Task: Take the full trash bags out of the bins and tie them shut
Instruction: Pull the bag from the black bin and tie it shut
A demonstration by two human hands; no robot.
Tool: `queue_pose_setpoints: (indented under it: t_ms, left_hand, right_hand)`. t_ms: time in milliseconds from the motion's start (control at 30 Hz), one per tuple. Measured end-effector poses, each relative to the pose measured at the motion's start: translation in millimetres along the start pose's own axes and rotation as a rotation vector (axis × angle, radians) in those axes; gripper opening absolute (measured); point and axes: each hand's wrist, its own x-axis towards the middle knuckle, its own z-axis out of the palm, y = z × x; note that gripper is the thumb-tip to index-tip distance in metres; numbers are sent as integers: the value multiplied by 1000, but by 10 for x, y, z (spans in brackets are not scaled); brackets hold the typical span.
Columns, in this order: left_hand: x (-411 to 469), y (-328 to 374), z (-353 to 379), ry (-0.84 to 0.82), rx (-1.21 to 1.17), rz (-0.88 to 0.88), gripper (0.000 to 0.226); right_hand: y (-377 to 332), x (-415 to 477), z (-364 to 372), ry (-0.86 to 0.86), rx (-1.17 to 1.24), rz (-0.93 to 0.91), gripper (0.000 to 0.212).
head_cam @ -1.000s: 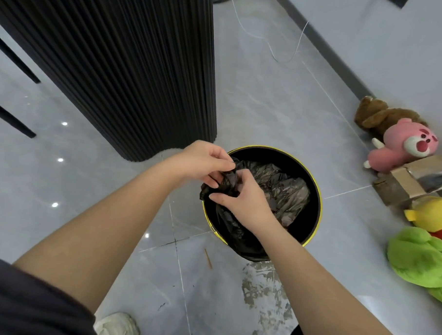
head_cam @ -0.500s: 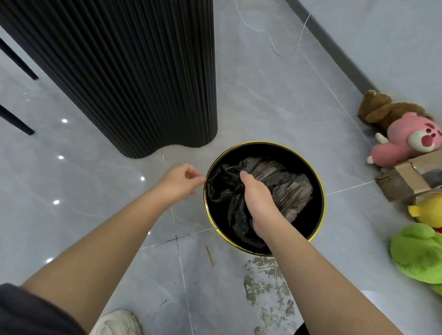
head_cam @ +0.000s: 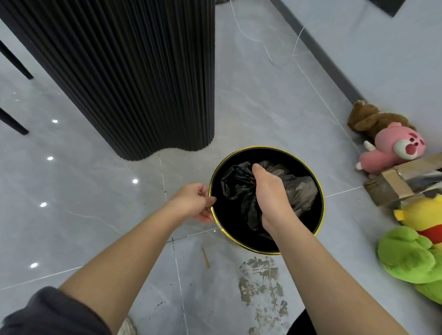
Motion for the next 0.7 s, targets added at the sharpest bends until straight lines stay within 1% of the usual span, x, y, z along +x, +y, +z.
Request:
queue_pose_setpoints:
  t_ms: [100, 200, 300, 367, 400, 533, 700]
  left_hand:
    - [-2, 23, 12, 7, 11, -11, 11]
    - [-11, 37, 22, 12, 30, -26, 11]
    - [-17, 51, 25, 16, 51, -26, 9]
    - [-25, 67, 29, 12, 57, -28, 8]
    - [-35, 71, 33, 6, 59, -29, 8]
    - [-89, 105, 32, 1, 76, -25, 3]
    - [-290, 319, -209, -1, 82, -5, 25]
  right_hand:
    - [-98, -38, -3, 31, -1, -48, 56]
    - [-249, -44, -42, 44, 73, -76, 54]
    - [-445, -88, -134, 35, 154, -102, 47]
    - [-575, -140, -202, 36, 179, -140, 33]
    - [-639, -178, -224, 37, 186, -160, 30]
    - [-890, -325, -273, 6, 248, -234, 29]
    - [-1115, -486, -168, -111, 299, -233, 27]
